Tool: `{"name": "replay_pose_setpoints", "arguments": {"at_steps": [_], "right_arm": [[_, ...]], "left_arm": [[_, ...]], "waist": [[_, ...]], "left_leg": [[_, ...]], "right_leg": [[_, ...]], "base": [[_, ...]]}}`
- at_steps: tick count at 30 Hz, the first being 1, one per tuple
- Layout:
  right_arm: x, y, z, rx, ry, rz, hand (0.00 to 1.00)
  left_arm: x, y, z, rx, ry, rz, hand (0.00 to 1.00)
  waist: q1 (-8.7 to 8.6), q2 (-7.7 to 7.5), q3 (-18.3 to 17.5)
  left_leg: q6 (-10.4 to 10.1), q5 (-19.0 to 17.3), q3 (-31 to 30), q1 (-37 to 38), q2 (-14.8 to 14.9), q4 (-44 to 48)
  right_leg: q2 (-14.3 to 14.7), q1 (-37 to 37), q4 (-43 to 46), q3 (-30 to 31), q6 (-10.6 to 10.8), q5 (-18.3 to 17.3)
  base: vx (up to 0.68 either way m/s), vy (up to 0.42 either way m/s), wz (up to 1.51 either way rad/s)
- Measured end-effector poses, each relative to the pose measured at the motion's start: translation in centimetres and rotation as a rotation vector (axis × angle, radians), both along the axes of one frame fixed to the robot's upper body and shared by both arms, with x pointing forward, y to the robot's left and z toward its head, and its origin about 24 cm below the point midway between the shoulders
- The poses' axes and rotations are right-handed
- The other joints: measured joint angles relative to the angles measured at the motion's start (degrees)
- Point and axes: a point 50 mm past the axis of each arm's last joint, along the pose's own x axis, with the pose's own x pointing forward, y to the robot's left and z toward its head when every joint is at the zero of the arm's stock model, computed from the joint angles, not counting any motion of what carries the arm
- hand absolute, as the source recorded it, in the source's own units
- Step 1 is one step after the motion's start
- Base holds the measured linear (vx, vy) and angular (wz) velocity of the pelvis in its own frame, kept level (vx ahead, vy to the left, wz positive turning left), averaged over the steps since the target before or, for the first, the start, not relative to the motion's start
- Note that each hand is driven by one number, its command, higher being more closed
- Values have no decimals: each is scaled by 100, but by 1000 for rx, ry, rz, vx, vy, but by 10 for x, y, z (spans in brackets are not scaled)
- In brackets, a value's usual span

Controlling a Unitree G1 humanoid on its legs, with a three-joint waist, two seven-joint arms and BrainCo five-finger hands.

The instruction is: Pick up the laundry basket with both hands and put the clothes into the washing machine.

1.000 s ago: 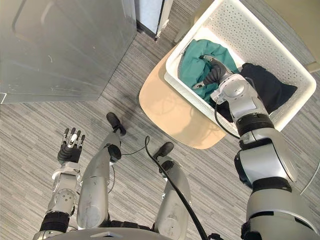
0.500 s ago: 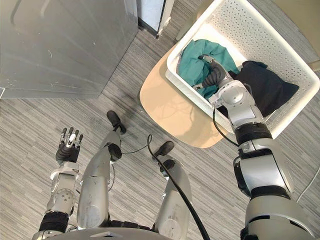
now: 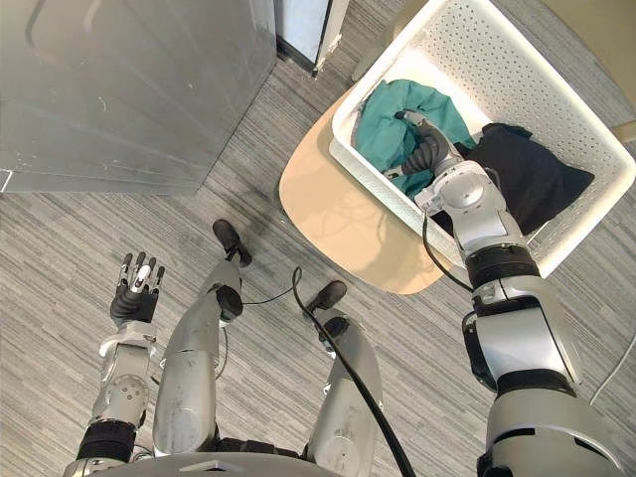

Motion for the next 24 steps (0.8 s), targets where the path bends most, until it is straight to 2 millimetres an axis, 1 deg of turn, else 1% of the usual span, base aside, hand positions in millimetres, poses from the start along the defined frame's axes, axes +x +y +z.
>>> {"name": "replay_pose_setpoints", "arguments": {"at_steps": [8,18,24], "right_arm": [[-1,-1,-1,6,0,-4,0],[-2,-3,-1,20,-3,-6,0],[-2,-4,-3,23,0,-8,0]], "left_arm": [[0,0,0,0,0,-1,0],[0,0,0,2,-2,-1,0],[1,1,5,6,-24,0,0]], "waist": [[21,2,-1],[45,5,-3],[71,10,-9]], "left_leg": [[0,-1,1,-1,0,3],[1,-2,2,-9,0,7],[1,-2,0,-15,1,10]], "right_leg": [[0,-1,-1,0,0,0],[0,-10,14,0,0,-1],[0,-15,22,0,-1,-4]], "base": [[-9,-58,0],[0,0,0],[0,0,0]]}}
